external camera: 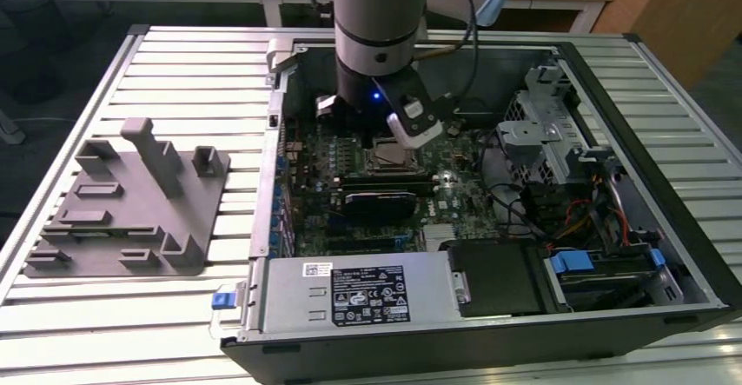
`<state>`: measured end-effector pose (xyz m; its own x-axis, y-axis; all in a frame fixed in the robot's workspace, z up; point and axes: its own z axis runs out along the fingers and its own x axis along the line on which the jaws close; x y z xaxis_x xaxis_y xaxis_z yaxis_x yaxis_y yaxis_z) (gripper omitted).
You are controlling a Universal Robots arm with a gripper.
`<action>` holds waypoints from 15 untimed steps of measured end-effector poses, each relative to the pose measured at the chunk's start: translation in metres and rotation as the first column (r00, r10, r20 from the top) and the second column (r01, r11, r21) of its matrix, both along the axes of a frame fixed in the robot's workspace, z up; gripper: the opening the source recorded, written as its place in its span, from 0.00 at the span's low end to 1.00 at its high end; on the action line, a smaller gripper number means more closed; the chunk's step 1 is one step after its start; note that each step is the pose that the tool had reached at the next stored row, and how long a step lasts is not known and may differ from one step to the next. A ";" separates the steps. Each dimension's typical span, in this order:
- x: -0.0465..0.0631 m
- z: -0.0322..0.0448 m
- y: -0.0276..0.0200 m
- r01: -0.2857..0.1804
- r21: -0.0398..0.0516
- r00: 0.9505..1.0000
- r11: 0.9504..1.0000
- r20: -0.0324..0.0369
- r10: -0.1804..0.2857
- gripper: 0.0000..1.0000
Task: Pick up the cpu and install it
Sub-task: 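Install the second cpu locking lever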
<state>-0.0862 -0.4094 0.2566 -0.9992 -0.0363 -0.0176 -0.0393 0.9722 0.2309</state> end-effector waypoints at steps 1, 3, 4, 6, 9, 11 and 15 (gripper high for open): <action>0.000 0.0001 0.0000 0.000 0.000 1.000 1.000 0.000 0.000 0.11; 0.002 0.0002 0.0001 0.000 0.000 1.000 1.000 0.000 0.000 0.11; 0.003 0.0003 0.0002 0.000 0.000 1.000 1.000 0.000 0.000 0.11; 0.007 0.0003 0.0005 0.000 -0.001 1.000 1.000 0.000 0.000 0.11; 0.014 0.0003 0.0012 0.000 -0.002 1.000 1.000 0.000 0.000 0.11; 0.019 0.0003 0.0013 0.000 -0.004 1.000 1.000 0.000 0.000 0.11; 0.025 0.0003 0.0013 0.004 -0.033 1.000 0.999 0.000 -0.004 0.11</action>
